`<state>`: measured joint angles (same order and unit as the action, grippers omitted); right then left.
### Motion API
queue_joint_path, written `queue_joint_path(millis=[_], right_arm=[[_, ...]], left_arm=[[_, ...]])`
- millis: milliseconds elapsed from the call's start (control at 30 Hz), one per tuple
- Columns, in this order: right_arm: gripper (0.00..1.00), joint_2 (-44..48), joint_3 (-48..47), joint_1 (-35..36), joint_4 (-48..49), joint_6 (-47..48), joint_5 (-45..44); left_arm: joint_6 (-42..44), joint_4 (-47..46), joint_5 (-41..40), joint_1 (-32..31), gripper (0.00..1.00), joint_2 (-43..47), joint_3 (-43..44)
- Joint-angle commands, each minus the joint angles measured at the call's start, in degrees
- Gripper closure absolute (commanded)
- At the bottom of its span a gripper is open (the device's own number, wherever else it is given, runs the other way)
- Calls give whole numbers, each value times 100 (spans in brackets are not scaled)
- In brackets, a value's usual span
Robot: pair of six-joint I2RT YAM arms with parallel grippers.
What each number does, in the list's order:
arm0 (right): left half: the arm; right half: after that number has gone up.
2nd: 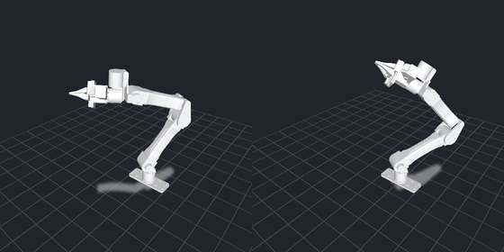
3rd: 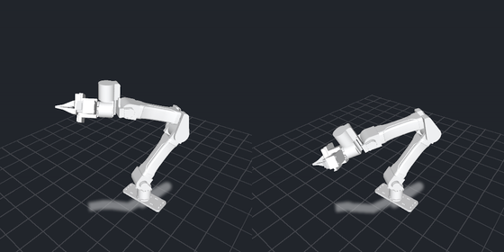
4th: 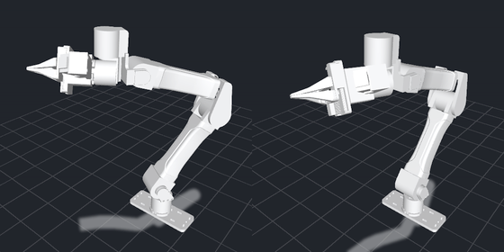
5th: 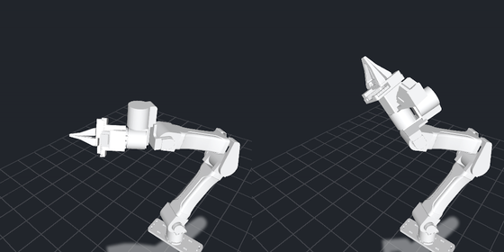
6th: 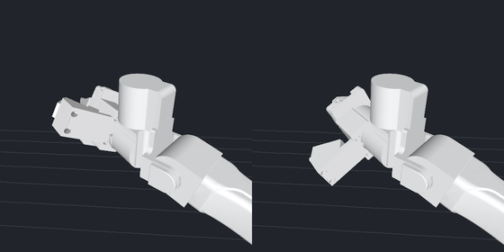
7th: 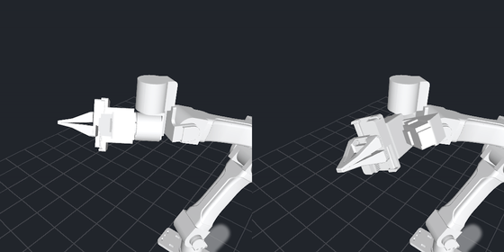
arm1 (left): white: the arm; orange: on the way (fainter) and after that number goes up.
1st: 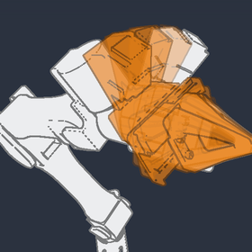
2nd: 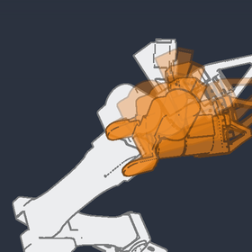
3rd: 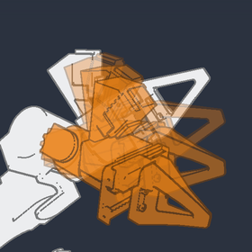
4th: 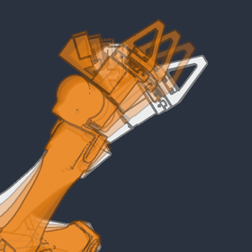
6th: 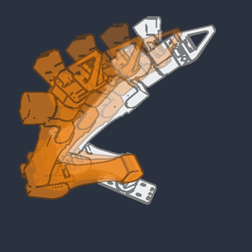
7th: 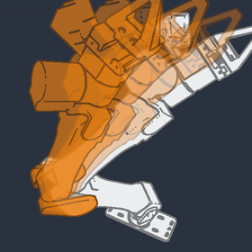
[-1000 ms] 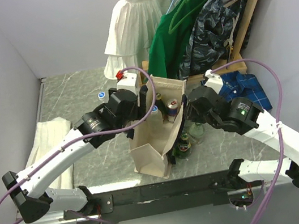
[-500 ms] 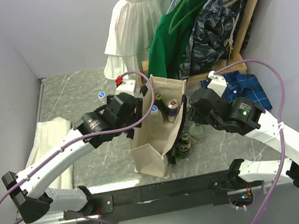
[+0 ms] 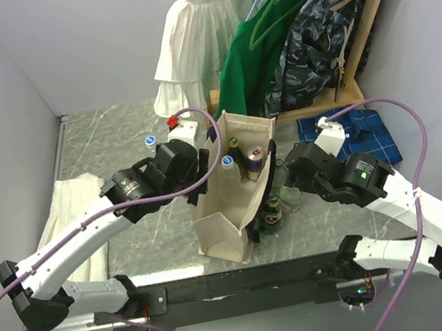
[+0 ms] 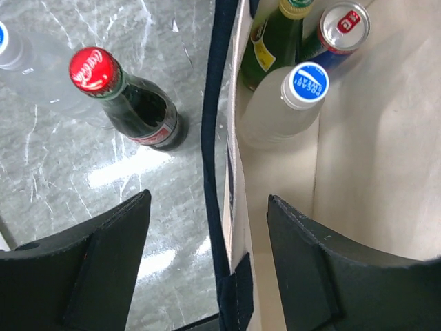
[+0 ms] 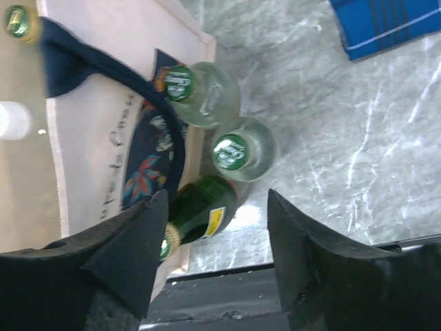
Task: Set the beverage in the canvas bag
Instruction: Pick up the drink from the center of the board.
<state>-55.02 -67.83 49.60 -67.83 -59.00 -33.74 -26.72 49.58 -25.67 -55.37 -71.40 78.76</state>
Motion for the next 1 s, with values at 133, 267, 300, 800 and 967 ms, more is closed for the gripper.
queue_joint_path(millis=[133, 267, 300, 800, 967], right_arm=[[30, 194, 551, -223, 305, 3, -230], [30, 194, 902, -381, 718, 213, -81], [30, 185, 938, -477, 788, 249, -20], [34, -175, 1132, -970, 1571, 882, 570], [40, -228, 1219, -961, 1563, 847, 702]], left_arm=[[-140, -1, 177, -9, 26, 161, -107], [-202, 8, 194, -9, 26, 196, -124], [-219, 16, 177, -17, 26, 205, -133], [-334, 16, 150, -9, 26, 284, -238], [-325, 8, 98, -9, 26, 249, -238]])
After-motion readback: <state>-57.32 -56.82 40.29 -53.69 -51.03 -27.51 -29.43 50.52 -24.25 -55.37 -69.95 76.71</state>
